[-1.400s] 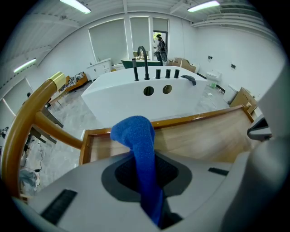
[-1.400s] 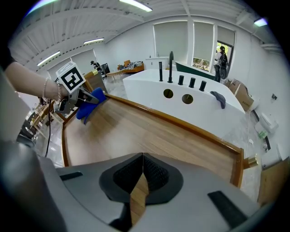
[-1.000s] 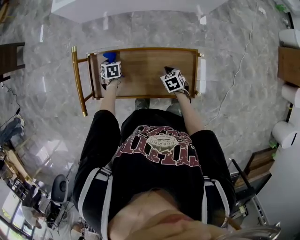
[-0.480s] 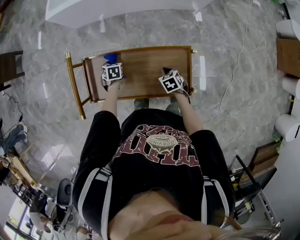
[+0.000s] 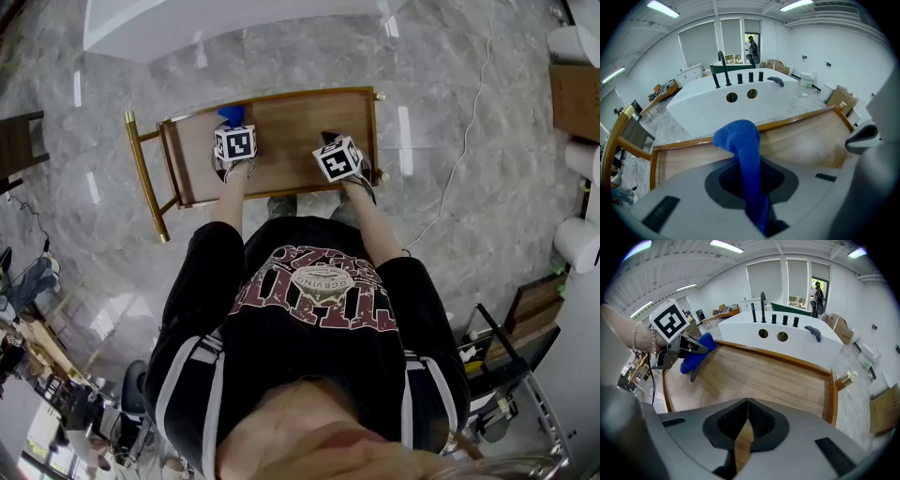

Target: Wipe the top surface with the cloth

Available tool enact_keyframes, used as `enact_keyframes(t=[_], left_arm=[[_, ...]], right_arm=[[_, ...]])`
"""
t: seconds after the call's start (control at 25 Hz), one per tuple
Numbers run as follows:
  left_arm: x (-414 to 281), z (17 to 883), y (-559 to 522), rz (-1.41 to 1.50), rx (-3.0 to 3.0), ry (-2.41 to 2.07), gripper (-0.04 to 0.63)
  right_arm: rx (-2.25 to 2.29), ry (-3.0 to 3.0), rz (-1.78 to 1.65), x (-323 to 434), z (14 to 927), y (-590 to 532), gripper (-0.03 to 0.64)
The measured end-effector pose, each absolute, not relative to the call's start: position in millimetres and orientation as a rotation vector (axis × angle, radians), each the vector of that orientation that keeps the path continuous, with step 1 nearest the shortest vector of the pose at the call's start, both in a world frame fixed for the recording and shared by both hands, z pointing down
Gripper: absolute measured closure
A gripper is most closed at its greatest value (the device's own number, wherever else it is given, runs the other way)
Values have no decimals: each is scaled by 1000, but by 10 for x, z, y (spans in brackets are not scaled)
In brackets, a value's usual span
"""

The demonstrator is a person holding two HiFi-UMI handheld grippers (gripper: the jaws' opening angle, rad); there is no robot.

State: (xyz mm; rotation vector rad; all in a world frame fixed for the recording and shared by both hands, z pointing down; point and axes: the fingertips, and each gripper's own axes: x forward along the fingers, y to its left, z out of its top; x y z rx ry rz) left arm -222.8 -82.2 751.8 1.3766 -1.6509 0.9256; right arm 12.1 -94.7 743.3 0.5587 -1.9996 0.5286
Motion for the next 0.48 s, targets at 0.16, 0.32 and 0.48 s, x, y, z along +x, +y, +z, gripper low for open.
enact_keyframes(t=[0.16,0.32,0.48], left_arm=[[-2017,7488,-888,934,1410,-1632,495],[-1842,7459,-940,922,1437,-1601,495],[-1692,7479,-979,925,1452,-1582,497]], right_arm=[[570,-2005,538,141,7393,-968,598],[568,-2008,528,130,7372,-987,598],[578,-2009,529,182,7348,-1000,598]])
